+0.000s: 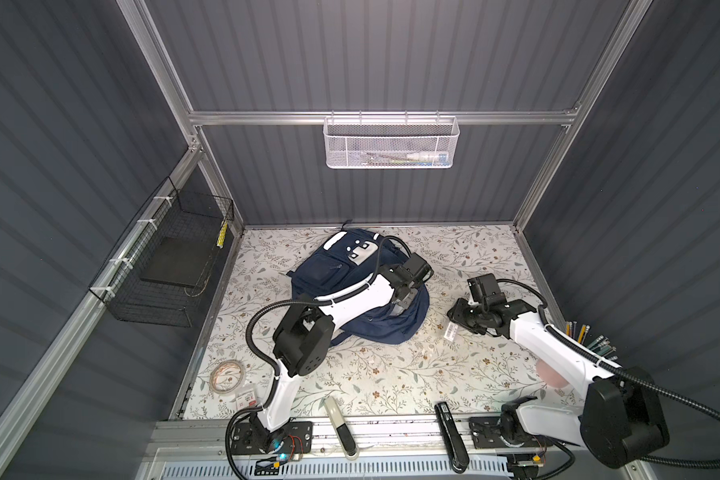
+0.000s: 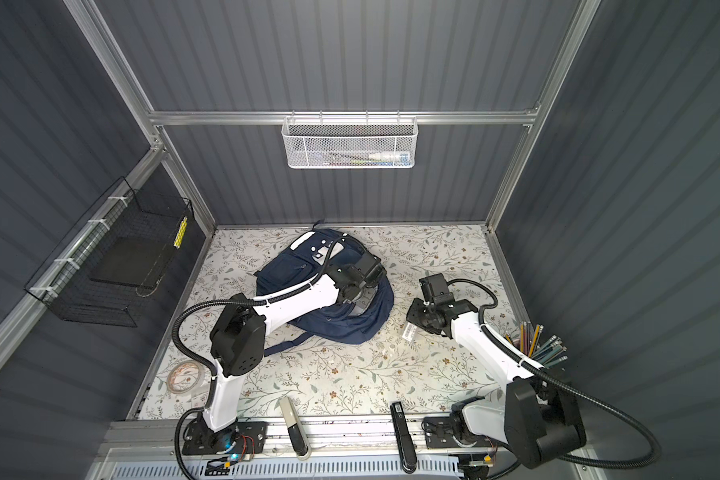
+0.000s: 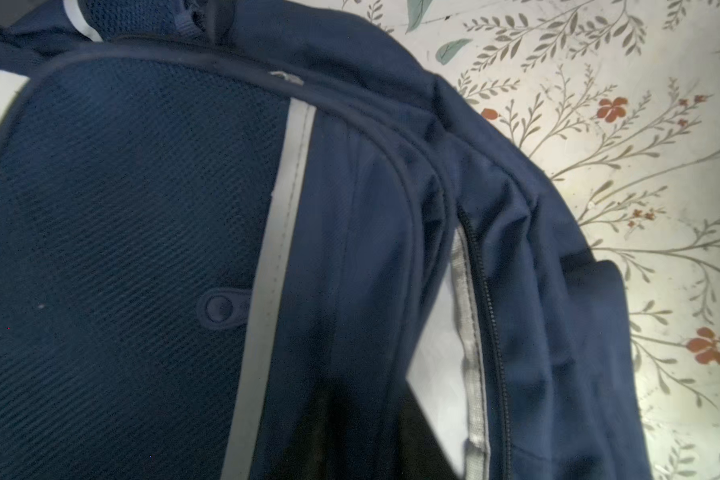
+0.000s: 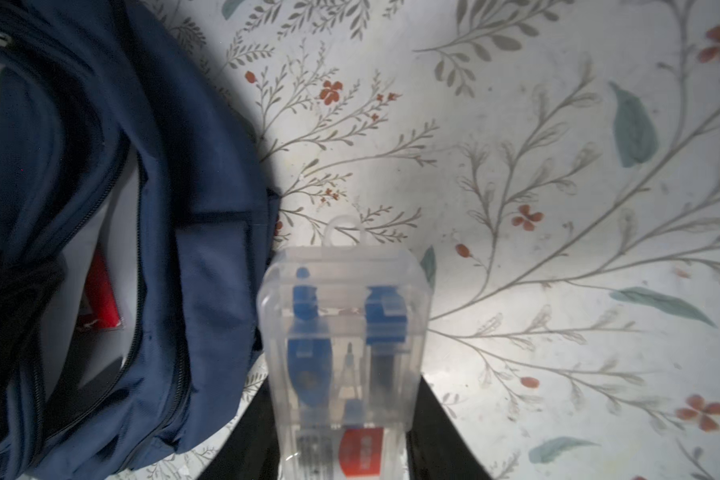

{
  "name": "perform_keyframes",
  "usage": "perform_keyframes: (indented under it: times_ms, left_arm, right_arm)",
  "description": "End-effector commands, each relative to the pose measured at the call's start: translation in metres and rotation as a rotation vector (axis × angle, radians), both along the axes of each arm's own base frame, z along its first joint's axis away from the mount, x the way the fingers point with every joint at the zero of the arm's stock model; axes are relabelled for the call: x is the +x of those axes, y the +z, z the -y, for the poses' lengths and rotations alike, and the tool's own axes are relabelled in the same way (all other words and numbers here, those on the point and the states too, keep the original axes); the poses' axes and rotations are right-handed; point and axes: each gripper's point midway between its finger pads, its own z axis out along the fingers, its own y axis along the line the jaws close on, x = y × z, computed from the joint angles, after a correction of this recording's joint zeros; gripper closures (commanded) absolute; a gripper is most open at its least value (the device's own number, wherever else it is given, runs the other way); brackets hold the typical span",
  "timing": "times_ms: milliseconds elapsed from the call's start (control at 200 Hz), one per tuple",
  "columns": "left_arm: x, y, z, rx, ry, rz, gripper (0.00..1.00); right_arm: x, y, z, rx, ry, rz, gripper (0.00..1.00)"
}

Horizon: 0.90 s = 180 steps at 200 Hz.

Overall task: Pack the student bag
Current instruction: 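Insert the clear case into the bag with right gripper while left holds it open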

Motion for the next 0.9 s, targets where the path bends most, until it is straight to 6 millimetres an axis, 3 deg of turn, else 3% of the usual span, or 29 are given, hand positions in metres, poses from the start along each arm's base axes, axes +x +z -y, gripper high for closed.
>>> perform_keyframes:
  times_ms: [0, 125, 250, 355, 495, 615, 700, 765, 896]
  left_arm:
    - [0.006, 0.047, -0.027, -0.020, 0.080, 0.028, 1.00]
    - [0.010, 0.088, -0.045, -0.256, 0.133, -0.037, 1.00]
    - [0.020, 0.106, -0.070, -0.407, 0.179, -0.094, 1.00]
    - [0.026, 0.121, -0.076, -0.483, 0.184, -0.108, 1.00]
    - [0.033, 0.133, -0.077, -0.539, 0.194, -0.109, 1.00]
    - [0.035, 0.134, -0.076, -0.548, 0.202, -0.115, 1.00]
    - [0.034, 0.130, -0.075, -0.556, 0.211, -0.125, 1.00]
    - [0.032, 0.125, -0.074, -0.566, 0.211, -0.143, 1.00]
    - [0.024, 0.104, -0.067, -0.589, 0.210, -0.208, 1.00]
  right_arm:
    - [0.023, 0.025, -0.025, 0.047, 0.071, 0.074, 0.66]
    - [0.043, 0.035, -0.050, 0.077, 0.123, 0.100, 0.66]
    - [0.069, 0.052, -0.089, 0.188, 0.167, 0.156, 0.66]
    - [0.092, 0.063, -0.128, 0.242, 0.218, 0.182, 0.66]
    - [0.123, 0.051, -0.177, 0.322, 0.239, 0.149, 0.66]
    - [0.136, 0.024, -0.214, 0.380, 0.271, 0.058, 0.60]
    - [0.140, 0.011, -0.221, 0.400, 0.273, 0.026, 0.54]
    - [0.138, 0.015, -0.220, 0.406, 0.281, 0.053, 0.46]
    - [0.122, 0.018, -0.195, 0.369, 0.281, 0.058, 0.36]
